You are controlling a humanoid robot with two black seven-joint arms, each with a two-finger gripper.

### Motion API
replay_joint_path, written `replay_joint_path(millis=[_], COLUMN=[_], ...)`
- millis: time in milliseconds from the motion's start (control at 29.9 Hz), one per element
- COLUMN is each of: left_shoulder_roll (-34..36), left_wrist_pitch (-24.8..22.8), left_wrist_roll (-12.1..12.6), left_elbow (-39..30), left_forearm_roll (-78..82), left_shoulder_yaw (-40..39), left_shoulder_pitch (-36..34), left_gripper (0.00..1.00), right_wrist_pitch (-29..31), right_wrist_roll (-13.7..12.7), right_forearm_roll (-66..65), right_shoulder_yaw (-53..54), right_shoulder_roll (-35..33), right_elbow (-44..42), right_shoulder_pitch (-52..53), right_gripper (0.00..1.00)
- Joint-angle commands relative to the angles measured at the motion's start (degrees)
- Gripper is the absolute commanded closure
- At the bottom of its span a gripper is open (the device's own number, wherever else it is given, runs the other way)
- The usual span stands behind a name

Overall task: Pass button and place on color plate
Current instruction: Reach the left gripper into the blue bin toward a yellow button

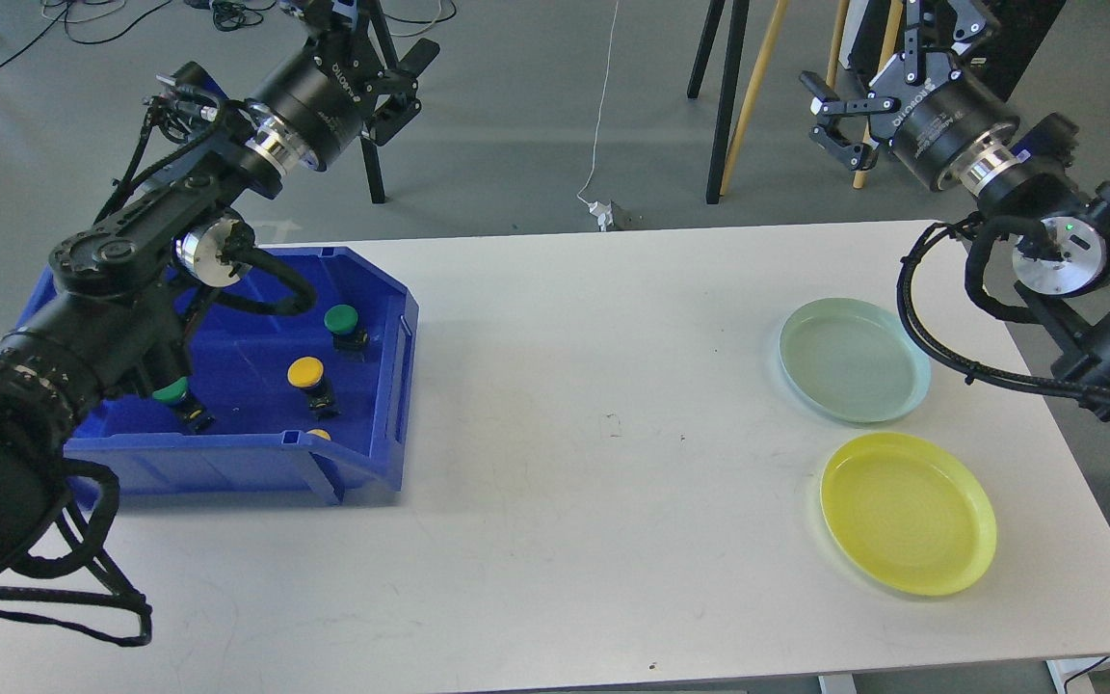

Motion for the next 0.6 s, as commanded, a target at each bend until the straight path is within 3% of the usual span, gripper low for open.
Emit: replay_joint_path(millis=[0, 234, 334, 434, 568], left_shoulder_roll=[0.2, 0.2, 0.1, 0.7, 11.1], left_wrist_pitch=[0.0, 0.0, 0.0, 0.0, 0.0], left_wrist_roll=[0.0, 0.0, 0.0, 0.0, 0.0], left_elbow=[0.3, -1.7, -10.2, -18.1, -30.3], left_forearm_roll=[0.1, -2.6, -3.4, -3.0, 0.7], left_shoulder_yaw=[0.3, -1.9, -5.3, -11.7, -8.1], left_shoulder_pitch=[0.2, 1.8, 8.2, 9.8, 8.2], left_gripper=[0.0, 0.0, 0.0, 0.0, 0.0], right_wrist_pitch=[0.0, 0.0, 0.0, 0.0, 0.0], right_wrist_roll=[0.1, -0.3, -0.2, -0.1, -0.1], right_forearm_roll=[0.1, 6.4, 8.8, 8.9, 8.9], right_shoulder_yaw=[0.2, 8.7, 9.5, 9.2, 7.6], right_shoulder_roll=[0.1, -1.1, -1.2, -2.2, -3.4], right_elbow=[-0.6, -1.9, -2.5, -2.0, -1.8], right_shoulder_pitch=[-0.2, -3.0, -3.2, -3.8, -5.2], right_gripper=[0.0, 0.0, 0.0, 0.0, 0.0])
